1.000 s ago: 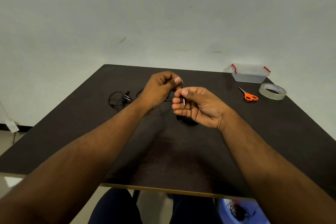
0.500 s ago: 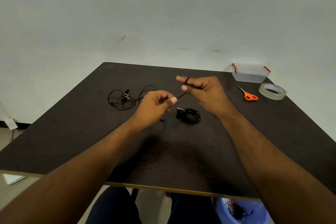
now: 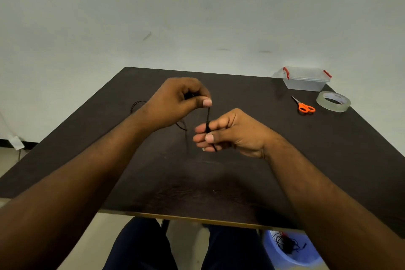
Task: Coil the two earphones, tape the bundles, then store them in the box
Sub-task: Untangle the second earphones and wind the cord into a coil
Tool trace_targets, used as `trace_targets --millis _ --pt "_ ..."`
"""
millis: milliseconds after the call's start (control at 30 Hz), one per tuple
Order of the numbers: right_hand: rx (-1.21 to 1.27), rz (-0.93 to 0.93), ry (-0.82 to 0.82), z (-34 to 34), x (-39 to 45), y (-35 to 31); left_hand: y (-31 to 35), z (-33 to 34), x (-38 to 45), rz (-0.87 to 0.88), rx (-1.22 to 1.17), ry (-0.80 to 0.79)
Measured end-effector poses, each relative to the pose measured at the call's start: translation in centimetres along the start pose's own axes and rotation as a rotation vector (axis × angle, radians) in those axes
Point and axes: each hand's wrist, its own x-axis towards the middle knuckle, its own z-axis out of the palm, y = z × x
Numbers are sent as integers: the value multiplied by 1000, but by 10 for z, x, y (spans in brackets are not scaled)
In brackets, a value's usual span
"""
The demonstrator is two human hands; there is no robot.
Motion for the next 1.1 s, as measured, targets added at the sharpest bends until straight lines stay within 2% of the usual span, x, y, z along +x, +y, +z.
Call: trace_targets --millis 100,233,300,400,467,567,633,800,967,1100 --pt "209 -113 -50 10 -7 -4 -3 17 -3 -68 -276 21" --pt "401 -297 -52 12 -12 -13 -4 41 -17 -176 -508 68" --pt "468 -391 -19 12 -11 -17 -5 50 -24 -200 -509 83" --pt "502 -513 114 9 -4 -19 -3 58 -29 -188 -396 26" --pt "382 -571 230 3 -1 -17 -1 56 -30 -210 -341 13" --pt "-190 -581 428 -9 -4 -13 -2 46 -30 -211 -177 -13" --pt "-498 -501 454 -14 -6 -8 -3 36 -29 -233 -49 -22" --pt "-887 -308 450 -18 -6 1 1 12 -22 -302 266 -82" --pt "-884 -206 448 -13 -4 5 12 2 -10 -159 312 -26" --pt "-583 -134 268 -6 -4 1 14 3 3 -59 267 -52"
